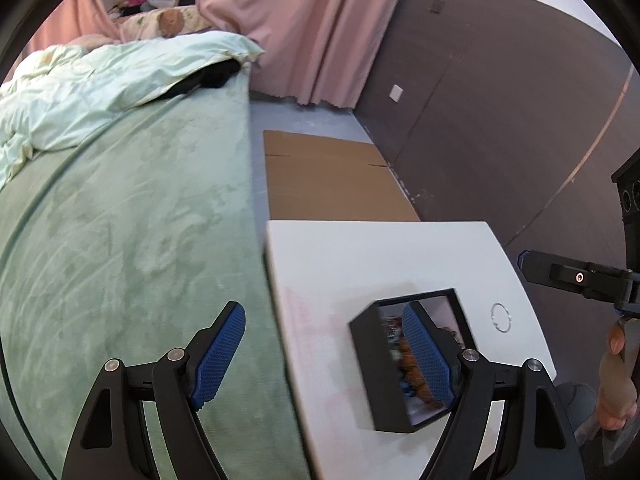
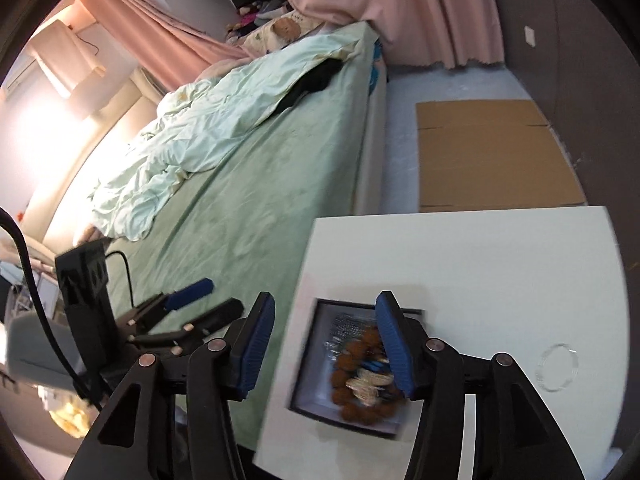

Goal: Organize jewelry
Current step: 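Lift the chain necklace, lower it into the black box, open right gripper, then grasp the small silver ring with the left gripper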

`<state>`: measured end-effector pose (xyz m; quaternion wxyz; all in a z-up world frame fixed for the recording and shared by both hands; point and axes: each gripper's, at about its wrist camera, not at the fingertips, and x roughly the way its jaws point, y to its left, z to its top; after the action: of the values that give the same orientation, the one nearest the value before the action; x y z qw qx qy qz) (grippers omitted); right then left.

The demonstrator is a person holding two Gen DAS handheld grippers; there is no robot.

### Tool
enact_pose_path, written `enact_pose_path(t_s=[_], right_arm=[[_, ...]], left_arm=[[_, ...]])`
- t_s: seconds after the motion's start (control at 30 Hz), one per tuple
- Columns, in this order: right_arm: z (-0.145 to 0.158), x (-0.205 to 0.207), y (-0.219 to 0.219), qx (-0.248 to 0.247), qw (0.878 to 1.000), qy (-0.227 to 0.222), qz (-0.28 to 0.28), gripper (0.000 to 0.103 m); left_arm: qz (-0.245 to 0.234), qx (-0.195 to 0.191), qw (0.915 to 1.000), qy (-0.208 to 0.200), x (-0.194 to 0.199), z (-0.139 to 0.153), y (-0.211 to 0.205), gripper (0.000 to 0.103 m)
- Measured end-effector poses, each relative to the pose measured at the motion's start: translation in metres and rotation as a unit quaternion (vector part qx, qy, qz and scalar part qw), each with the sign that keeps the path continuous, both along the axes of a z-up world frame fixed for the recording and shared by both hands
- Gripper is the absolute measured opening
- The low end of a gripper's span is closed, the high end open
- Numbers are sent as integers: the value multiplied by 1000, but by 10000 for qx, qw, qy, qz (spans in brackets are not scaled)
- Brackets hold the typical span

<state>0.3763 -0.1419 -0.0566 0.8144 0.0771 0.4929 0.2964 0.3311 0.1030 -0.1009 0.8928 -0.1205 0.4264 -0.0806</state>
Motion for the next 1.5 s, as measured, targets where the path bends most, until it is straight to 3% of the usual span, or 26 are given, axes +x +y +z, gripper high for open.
enact_pose_path(t_s=[0.27,0.53,0.87,0.93,1.07,1.17,1.5], right_arm=[[-3,-14,-78,-250,9991,-52,-335,53],[-18,-32,-155,-156,9964,-21,-833,53],[-59,-56,-220,-6,9916,246,-1268,53],[-66,-59,-231,66,9896,277,-1412,53],[-76,-64,-249,47,9860,347,-1628,53],[-78,-66,-259,253,9852,356,-1660,53],[-86,-69,-291,794,9755,500,-1988,53]], left_arm=[[-687,428,9966,-159,-7,17,-69,81],[-1487,878,9849,-105,-16,18,-148,81],[-2167,856,9722,245,-19,8,-205,81],[-2267,840,9696,377,-19,3,-214,73],[-2419,894,9641,638,-21,-11,-235,66],[-2554,979,9573,937,-18,-28,-252,49],[-2550,1009,9510,1431,2,-61,-275,35]])
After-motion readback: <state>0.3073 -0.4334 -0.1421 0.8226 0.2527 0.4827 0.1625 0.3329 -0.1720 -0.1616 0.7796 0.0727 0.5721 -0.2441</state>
